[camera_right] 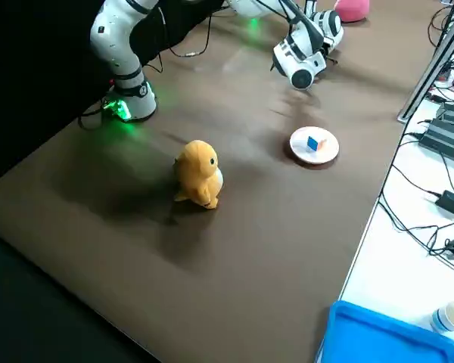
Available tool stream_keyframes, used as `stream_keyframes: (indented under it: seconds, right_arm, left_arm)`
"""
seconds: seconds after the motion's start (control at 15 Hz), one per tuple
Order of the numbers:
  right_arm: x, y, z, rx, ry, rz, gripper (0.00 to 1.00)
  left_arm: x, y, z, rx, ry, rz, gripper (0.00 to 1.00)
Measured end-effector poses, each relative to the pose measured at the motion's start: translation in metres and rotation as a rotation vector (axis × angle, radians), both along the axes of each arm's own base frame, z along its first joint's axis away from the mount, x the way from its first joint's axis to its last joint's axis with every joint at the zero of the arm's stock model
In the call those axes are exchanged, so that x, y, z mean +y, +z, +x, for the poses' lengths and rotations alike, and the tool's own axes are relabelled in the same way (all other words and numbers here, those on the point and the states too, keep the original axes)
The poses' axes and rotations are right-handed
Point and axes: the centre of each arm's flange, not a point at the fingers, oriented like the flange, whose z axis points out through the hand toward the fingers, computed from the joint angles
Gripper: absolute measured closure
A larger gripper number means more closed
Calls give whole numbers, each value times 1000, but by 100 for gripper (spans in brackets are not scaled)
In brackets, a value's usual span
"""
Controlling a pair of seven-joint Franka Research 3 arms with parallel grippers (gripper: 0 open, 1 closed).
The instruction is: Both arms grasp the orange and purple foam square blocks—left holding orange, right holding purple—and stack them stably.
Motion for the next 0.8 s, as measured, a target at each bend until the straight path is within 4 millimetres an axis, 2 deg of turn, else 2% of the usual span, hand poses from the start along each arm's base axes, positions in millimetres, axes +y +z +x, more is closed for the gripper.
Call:
stream_keyframes:
  seconds: [0.13, 0.4, 0.47, 0.6, 0.73, 0.8]
  right_arm:
    - [-2, -9, -2, 11, 0, -7, 1]
    - [-2, -11, -2, 13, -1, -9, 0]
    - [-2, -11, -2, 13, -1, -9, 0]
    - [-4, -11, -1, 13, -3, -10, 0]
    - [-7, -11, 1, 12, -9, -10, 0]
    - [-9, -11, 2, 14, -10, -8, 0]
  left_arm:
    - [0, 0, 0, 0, 0, 0, 41]
    - [0, 0, 0, 0, 0, 0, 40]
    - [1, -1, 0, -2, 4, 11, 36]
    - [6, -9, 2, -6, 23, 61, 19]
    - [6, -9, 2, -7, 24, 61, 1]
    - [6, -9, 2, -7, 24, 62, 1]
